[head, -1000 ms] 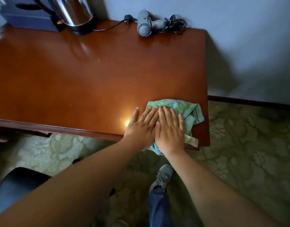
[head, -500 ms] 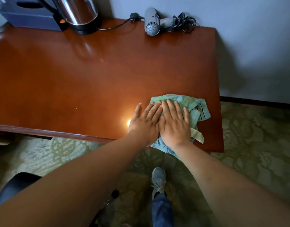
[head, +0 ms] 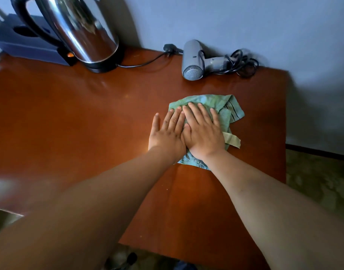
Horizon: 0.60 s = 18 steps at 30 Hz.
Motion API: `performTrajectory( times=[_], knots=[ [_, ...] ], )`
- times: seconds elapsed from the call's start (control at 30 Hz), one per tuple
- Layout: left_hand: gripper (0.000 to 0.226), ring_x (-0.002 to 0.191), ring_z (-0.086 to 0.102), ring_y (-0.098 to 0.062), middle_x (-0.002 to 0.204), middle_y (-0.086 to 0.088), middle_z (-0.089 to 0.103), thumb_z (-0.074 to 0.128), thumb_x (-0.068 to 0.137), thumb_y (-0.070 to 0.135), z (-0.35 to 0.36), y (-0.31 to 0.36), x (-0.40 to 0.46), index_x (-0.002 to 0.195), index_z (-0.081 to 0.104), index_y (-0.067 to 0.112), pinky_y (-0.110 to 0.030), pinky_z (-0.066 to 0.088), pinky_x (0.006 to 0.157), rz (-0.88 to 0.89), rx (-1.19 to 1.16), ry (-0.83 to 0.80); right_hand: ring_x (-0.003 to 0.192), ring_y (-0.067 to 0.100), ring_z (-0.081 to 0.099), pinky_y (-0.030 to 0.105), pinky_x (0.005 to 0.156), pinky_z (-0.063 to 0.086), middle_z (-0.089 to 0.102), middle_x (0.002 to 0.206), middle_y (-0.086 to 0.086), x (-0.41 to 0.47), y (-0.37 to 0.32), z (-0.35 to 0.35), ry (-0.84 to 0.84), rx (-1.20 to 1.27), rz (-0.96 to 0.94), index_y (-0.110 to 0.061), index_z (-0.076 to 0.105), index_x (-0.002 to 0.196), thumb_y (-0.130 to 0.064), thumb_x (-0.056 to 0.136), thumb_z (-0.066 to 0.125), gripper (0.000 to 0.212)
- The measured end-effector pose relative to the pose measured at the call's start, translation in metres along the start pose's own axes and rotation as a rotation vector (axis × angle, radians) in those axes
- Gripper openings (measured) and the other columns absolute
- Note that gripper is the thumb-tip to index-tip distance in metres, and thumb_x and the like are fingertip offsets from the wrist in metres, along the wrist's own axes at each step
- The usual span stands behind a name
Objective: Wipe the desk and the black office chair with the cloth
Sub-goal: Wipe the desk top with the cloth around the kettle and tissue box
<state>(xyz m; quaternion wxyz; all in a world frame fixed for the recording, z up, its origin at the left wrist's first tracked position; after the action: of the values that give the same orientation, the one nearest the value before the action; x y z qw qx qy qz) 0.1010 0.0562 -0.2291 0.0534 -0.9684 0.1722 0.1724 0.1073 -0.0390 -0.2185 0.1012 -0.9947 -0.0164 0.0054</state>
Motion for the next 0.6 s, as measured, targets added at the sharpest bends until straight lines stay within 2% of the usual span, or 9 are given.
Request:
performTrajectory(
  times=[0.1, 0.37, 0.6],
  knots=[
    [0.063, 0.149, -0.026, -0.017, 0.162, 0.003, -0.029, -0.005, 0.099, 0.041, -0.003, -0.009, 0.023, 0.154, -0.023, 0.018, -0.054, -0.011, 0.120, -0.012, -0.007, -0.007, 0.154, 0.017, 0.020, 0.047, 0.126, 0.009, 0.030, 0.164, -0.005, 0.026, 0.000, 0.003, 0.010, 0.005, -0.014, -0.026, 0.032, 0.157, -0.033, 0.100, 0.024, 0.058],
    [0.062, 0.150, -0.024, -0.017, 0.163, 0.002, -0.026, -0.004, 0.101, 0.041, -0.012, -0.010, 0.021, 0.155, -0.021, 0.017, -0.053, -0.009, 0.120, -0.027, 0.010, -0.003, 0.153, 0.019, 0.022, 0.048, 0.126, 0.011, 0.031, 0.164, -0.003, 0.030, -0.001, -0.001, 0.020, 0.016, -0.030, -0.024, 0.033, 0.157, -0.034, 0.100, 0.023, 0.058],
    [0.061, 0.150, -0.024, -0.017, 0.163, 0.002, -0.025, -0.005, 0.101, 0.041, 0.006, 0.000, -0.024, 0.155, -0.021, 0.017, -0.051, -0.009, 0.121, -0.002, 0.034, 0.004, 0.153, 0.020, 0.022, 0.048, 0.126, 0.010, 0.030, 0.165, -0.001, -0.023, -0.009, 0.004, 0.029, 0.020, -0.016, -0.021, 0.033, 0.157, -0.034, 0.100, 0.021, 0.060]
  ],
)
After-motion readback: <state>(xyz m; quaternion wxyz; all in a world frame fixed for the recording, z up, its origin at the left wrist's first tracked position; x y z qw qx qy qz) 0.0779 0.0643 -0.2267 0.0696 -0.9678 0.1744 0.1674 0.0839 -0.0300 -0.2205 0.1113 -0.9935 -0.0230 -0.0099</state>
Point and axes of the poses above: each hand's wrist, its own x-axis towards the middle knuckle, its own z-axis out of the palm, y = z × x, the point moved 9 cm from there along x, towards the middle knuckle
